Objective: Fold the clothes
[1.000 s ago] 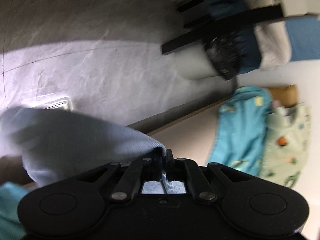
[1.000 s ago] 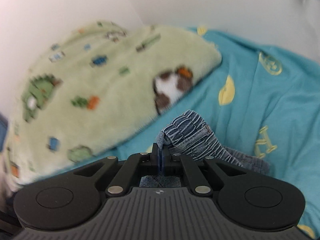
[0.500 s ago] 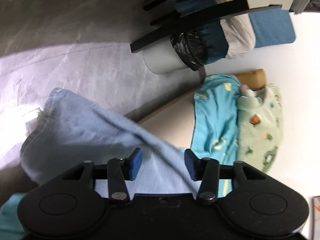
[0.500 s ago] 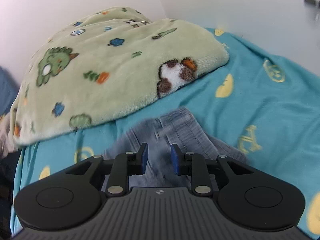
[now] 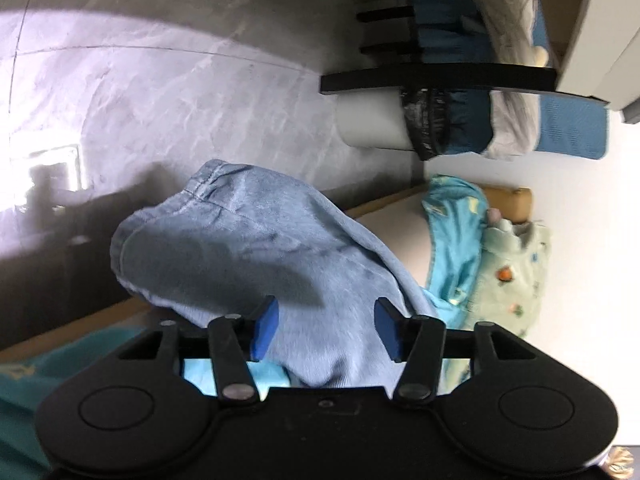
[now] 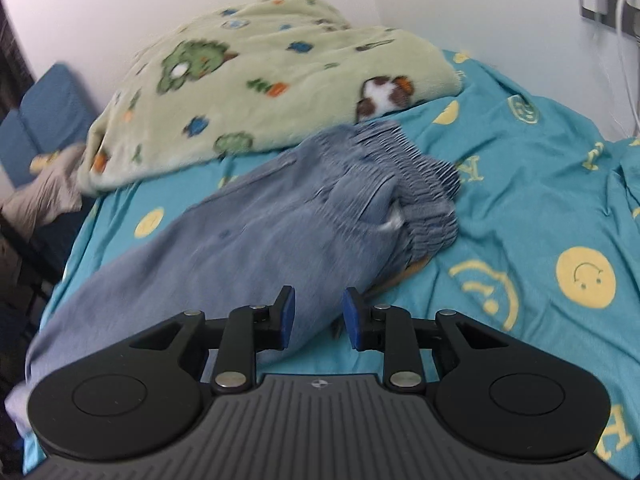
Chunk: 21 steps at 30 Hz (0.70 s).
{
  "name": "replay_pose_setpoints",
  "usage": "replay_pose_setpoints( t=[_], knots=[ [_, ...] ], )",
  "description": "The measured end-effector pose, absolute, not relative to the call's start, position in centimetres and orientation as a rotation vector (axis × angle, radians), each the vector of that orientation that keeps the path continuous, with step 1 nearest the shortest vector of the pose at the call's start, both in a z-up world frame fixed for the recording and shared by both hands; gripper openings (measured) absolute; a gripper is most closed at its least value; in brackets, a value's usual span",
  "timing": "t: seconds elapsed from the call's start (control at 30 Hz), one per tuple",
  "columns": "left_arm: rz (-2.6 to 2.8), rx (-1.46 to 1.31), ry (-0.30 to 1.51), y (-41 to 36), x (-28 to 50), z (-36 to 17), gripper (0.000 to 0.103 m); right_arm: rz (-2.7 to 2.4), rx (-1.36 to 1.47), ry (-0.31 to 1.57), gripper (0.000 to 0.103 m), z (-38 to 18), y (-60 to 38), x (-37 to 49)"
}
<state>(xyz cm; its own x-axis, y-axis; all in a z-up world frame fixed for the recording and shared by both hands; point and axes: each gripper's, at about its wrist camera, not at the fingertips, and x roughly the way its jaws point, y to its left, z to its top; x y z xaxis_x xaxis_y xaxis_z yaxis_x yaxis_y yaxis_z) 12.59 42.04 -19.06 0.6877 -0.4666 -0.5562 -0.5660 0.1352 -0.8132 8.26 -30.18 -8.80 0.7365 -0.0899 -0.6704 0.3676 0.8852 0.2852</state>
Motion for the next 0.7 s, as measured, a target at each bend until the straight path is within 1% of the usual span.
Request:
replay_pose_setpoints(
  t=[0.07, 0.2, 0.23, 0.27, 0.33, 0.53, 0.6, 0.63, 0.67, 0.7],
  knots=[
    [0.073, -1.517, 0.922, 42.2, 11.3, -19.3, 0.056, -0.251, 0.405, 0.702, 0.028, -9.1, -29.3, 8.1],
    [0.112, -1.548, 1.044, 42.1, 10.0, -21.2, 0.057, -0.232, 0.438, 0.726, 0.028, -10.1, -28.4, 8.5],
    [0.118, -1.571, 1.039, 42.0, 10.3, -21.9, 0.057, -0.23, 0.44, 0.733, 0.028, -10.3, -28.1, 8.6],
    [0.125, -1.594, 1.034, 42.0, 10.6, -22.7, 0.062, -0.228, 0.433, 0.737, 0.028, -10.5, -27.9, 8.7],
    [0.136, -1.643, 1.0, 42.0, 11.3, -24.2, 0.064, -0.226, 0.412, 0.743, 0.028, -10.6, -27.4, 8.8],
    [0.204, -1.759, 0.986, 41.2, 15.2, -28.4, 0.065, -0.243, 0.429, 0.762, 0.03, -10.9, -27.5, 8.4],
    [0.203, -1.756, 0.97, 41.1, 16.6, -29.1, 0.065, -0.249, 0.447, 0.776, 0.03, -11.2, -27.6, 8.5],
    [0.21, -1.761, 0.947, 41.1, 17.2, -29.4, 0.062, -0.249, 0.458, 0.781, 0.03, -11.2, -27.6, 8.5],
    [0.216, -1.755, 0.929, 41.1, 17.6, -29.5, 0.051, -0.248, 0.47, 0.785, 0.03, -11.3, -27.6, 8.5],
    [0.227, -1.735, 0.92, 41.3, 18.0, -29.4, 0.044, -0.247, 0.482, 0.789, 0.03, -11.3, -27.6, 8.6]
  ],
)
